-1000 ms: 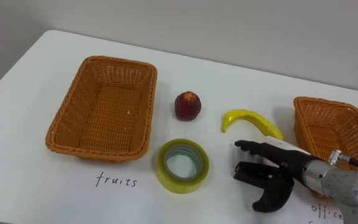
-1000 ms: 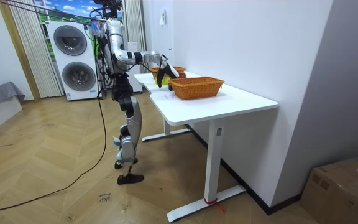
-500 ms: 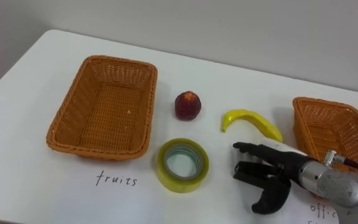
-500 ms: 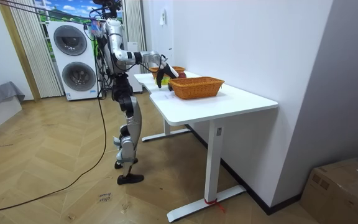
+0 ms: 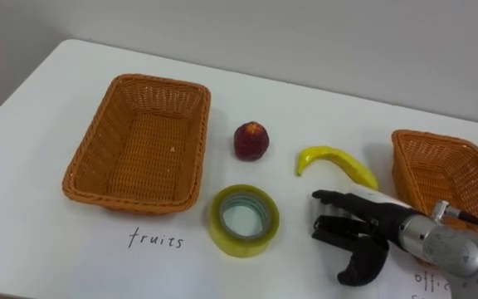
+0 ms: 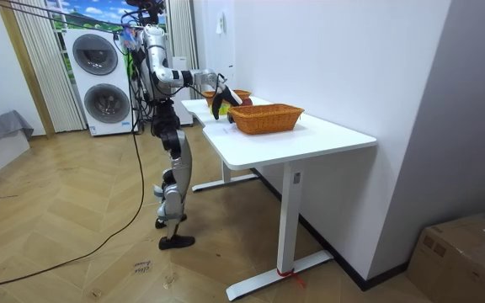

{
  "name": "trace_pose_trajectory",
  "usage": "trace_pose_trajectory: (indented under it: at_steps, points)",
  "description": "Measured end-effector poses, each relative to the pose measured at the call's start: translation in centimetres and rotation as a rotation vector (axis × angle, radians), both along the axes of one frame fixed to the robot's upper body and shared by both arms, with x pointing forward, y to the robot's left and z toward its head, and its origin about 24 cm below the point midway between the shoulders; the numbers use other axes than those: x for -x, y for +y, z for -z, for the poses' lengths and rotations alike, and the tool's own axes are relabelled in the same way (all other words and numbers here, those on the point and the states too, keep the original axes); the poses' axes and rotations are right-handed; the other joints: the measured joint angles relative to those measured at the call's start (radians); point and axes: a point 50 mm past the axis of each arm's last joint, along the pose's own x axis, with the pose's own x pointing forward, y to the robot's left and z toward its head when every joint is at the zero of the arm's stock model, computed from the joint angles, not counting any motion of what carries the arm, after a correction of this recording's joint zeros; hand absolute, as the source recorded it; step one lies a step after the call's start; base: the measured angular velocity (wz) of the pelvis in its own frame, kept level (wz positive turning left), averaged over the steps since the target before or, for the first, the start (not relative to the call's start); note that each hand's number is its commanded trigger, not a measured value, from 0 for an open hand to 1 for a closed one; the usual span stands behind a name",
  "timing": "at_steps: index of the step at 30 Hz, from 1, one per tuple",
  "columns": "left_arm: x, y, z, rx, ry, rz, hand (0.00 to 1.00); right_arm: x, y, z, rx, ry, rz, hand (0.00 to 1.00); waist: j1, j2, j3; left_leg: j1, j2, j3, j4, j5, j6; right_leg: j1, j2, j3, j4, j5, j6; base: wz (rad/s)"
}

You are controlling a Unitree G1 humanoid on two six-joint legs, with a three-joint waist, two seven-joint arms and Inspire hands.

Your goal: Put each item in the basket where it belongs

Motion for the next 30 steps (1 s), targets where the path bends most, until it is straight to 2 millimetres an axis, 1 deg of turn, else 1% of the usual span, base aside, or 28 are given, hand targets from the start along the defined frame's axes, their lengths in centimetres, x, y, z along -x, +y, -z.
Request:
trace_pose_trajectory:
  at_steps: [24, 25, 27, 30]
  points:
    - [0.19, 0.33, -0.07, -0.001, 0.005, -0.031, 0.0, 0.03, -0.23, 0.11, 0.013, 0.01, 0.022, 0.0, -0.001, -0.005, -0.0018, -0.002, 0.0, -0.003, 0.003, 0.0, 0.0, 0.0, 0.0, 0.001, 0.0, 0.0, 0.0, 0.0]
    - [0.2, 0.34, -0.08, -0.002, 0.007, -0.032, 0.0, 0.03, -0.24, 0.11, 0.013, 0.01, 0.022, 0.0, -0.001, -0.006, -0.0021, -0.004, 0.0, -0.004, 0.004, 0.0, 0.0, 0.0, 0.0, 0.001, 0.0, 0.0, 0.0, 0.0]
    - [0.17, 0.41, -0.11, -0.004, 0.006, -0.032, 0.0, 0.03, -0.26, 0.12, 0.014, 0.011, 0.025, 0.0, -0.002, -0.01, -0.0052, -0.013, -0.001, -0.005, 0.006, 0.0, 0.0, -0.008, 0.0, 0.0, 0.0, 0.0, 0.0, 0.0]
    - [0.18, 0.42, -0.11, -0.004, 0.007, -0.033, 0.0, 0.05, -0.37, 0.18, 0.023, 0.015, 0.033, 0.0, -0.002, -0.011, -0.006, -0.013, -0.001, -0.006, 0.007, 0.0, 0.0, -0.007, -0.002, -0.008, 0.0, 0.0, 0.0, 0.0]
